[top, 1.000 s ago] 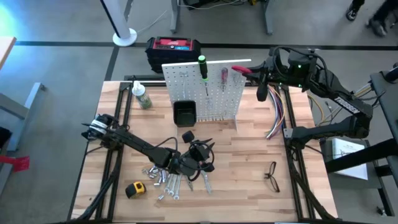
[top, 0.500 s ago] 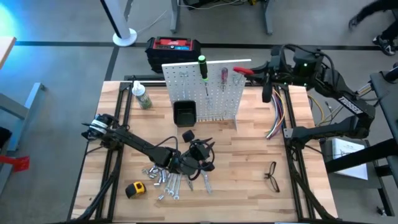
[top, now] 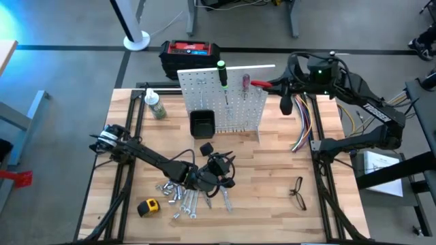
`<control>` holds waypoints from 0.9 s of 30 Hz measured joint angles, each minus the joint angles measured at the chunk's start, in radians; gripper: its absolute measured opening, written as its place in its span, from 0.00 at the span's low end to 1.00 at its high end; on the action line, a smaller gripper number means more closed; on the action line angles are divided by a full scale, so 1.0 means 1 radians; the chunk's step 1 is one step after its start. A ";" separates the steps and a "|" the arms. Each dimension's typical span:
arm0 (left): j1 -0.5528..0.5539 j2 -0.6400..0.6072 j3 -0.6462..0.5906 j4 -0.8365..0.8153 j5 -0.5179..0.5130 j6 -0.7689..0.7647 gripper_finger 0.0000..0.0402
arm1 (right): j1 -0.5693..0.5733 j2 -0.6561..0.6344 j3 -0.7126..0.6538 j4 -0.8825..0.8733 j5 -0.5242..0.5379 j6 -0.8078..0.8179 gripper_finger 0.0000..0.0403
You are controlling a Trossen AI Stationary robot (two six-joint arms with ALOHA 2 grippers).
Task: Hang tools onto peg board
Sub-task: Hang the red allen wrench on the pegboard
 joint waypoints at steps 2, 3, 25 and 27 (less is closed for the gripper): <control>0.000 0.000 0.000 -0.015 0.000 -0.014 0.19 | 0.000 -0.008 -0.018 -0.001 0.003 0.004 0.06; 0.000 0.000 0.000 -0.020 0.000 -0.019 0.19 | 0.000 -0.012 -0.025 -0.001 0.004 0.006 0.06; 0.000 0.001 -0.011 -0.023 0.000 -0.029 0.19 | -0.001 -0.106 -0.064 0.052 0.070 0.034 0.41; 0.000 0.001 -0.011 -0.023 0.000 -0.029 0.19 | -0.001 -0.124 -0.064 0.052 0.081 0.042 0.41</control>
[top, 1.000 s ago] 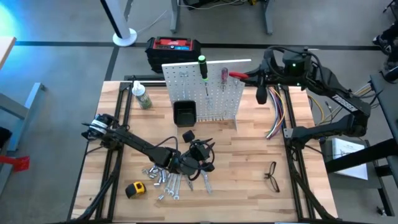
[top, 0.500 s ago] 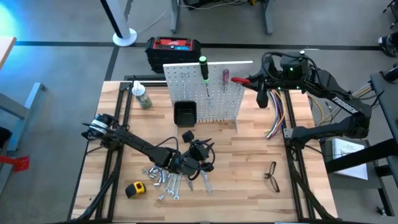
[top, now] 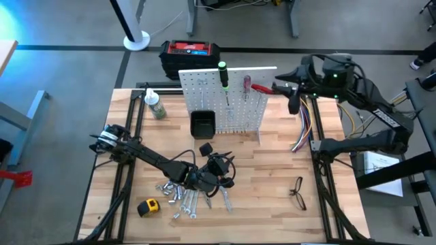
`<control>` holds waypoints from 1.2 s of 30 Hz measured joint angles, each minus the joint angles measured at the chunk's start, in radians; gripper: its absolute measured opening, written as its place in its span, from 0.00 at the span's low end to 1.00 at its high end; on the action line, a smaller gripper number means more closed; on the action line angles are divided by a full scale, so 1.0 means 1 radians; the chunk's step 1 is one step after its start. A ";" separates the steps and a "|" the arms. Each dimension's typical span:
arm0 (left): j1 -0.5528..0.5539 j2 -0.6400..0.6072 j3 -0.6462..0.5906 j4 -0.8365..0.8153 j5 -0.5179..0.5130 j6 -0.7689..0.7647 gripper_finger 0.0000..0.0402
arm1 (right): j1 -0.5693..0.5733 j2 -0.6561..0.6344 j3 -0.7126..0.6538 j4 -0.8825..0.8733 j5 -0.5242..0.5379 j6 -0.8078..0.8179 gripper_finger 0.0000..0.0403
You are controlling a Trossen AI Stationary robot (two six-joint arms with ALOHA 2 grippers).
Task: Hang tools onto peg board
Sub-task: Hang the red allen wrench on the pegboard
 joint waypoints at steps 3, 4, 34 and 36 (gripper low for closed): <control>0.000 0.000 0.000 0.000 0.000 0.000 0.19 | 0.005 -0.029 -0.005 -0.013 -0.019 0.028 0.40; 0.000 0.000 0.000 0.000 0.000 0.000 0.19 | 0.009 -0.035 -0.012 -0.027 -0.052 0.031 0.38; 0.003 -0.011 -0.002 -0.054 0.000 -0.020 0.19 | 0.024 -0.080 -0.188 0.105 -0.032 0.030 0.11; 0.003 -0.019 -0.002 -0.053 0.000 -0.020 0.19 | 0.024 -0.081 -0.188 0.114 -0.032 0.028 0.12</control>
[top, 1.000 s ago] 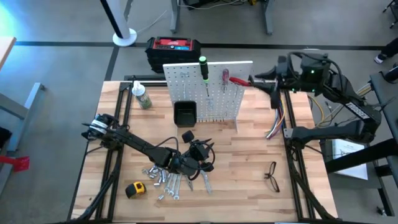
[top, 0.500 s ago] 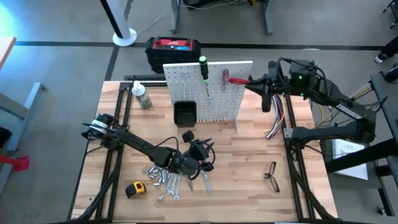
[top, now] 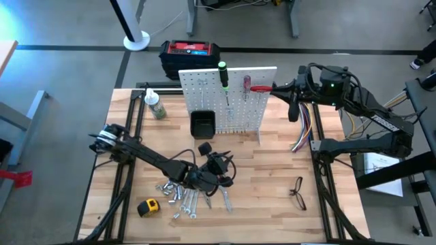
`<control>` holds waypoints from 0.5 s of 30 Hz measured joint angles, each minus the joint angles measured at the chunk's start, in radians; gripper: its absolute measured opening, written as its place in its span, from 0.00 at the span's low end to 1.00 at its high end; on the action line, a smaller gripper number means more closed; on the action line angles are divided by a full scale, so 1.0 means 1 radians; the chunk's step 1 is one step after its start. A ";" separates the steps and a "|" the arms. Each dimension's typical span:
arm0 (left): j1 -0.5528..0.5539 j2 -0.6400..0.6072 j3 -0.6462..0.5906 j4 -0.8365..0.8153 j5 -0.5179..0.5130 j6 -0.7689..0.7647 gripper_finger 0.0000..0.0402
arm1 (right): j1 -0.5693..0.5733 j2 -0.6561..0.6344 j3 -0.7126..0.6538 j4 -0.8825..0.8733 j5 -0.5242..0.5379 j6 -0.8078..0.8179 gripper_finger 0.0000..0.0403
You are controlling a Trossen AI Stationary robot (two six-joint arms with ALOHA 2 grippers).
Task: Hang tools onto peg board
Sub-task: Hang the red allen wrench on the pegboard, then hang the blue scissors on the pegboard
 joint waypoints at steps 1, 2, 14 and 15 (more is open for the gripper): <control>0.000 -0.005 0.000 0.000 0.000 0.000 0.19 | 0.000 0.000 0.000 0.005 0.000 -0.001 0.12; 0.000 -0.009 0.000 0.000 0.000 0.000 0.19 | 0.000 0.000 0.000 0.008 0.000 -0.003 0.13; -0.003 -0.114 -0.075 -0.067 -0.106 -0.007 0.19 | 0.036 -0.088 -0.153 0.226 -0.223 0.042 0.20; -0.001 -0.133 -0.092 -0.054 -0.106 -0.015 0.19 | 0.049 -0.099 -0.192 0.266 -0.233 0.048 0.21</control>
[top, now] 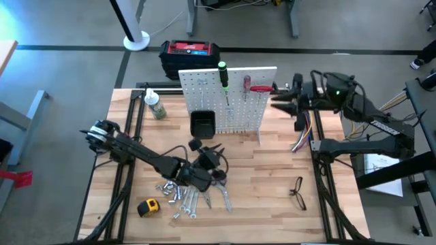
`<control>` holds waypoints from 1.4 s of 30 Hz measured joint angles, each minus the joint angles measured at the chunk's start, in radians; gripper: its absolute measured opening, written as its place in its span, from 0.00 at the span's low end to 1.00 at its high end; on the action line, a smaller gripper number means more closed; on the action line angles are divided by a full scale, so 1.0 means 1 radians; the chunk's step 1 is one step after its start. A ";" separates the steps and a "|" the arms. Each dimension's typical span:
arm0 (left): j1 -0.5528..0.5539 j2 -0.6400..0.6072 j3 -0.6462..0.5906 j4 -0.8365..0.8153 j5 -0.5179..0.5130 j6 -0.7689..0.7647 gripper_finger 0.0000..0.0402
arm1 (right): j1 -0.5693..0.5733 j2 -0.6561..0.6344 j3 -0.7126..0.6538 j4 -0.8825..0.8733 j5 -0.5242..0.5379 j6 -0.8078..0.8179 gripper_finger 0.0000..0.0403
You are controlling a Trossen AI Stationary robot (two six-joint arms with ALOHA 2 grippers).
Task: Hang tools onto peg board
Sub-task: Hang the blue scissors on the pegboard
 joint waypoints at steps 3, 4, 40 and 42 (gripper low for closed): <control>0.009 -0.056 -0.054 0.027 0.000 -0.005 0.19 | 0.038 -0.029 -0.116 0.118 0.001 0.002 0.22; 0.012 -0.073 -0.073 0.041 0.000 -0.002 0.19 | 0.050 -0.036 -0.155 0.165 0.001 0.006 0.22; -0.036 -0.337 -0.277 0.133 0.362 -0.125 0.19 | 0.315 -0.045 -0.822 0.776 0.116 0.209 0.15; -0.067 -0.327 -0.287 0.133 0.362 -0.158 0.19 | 0.326 -0.029 -0.884 0.878 0.116 0.251 0.14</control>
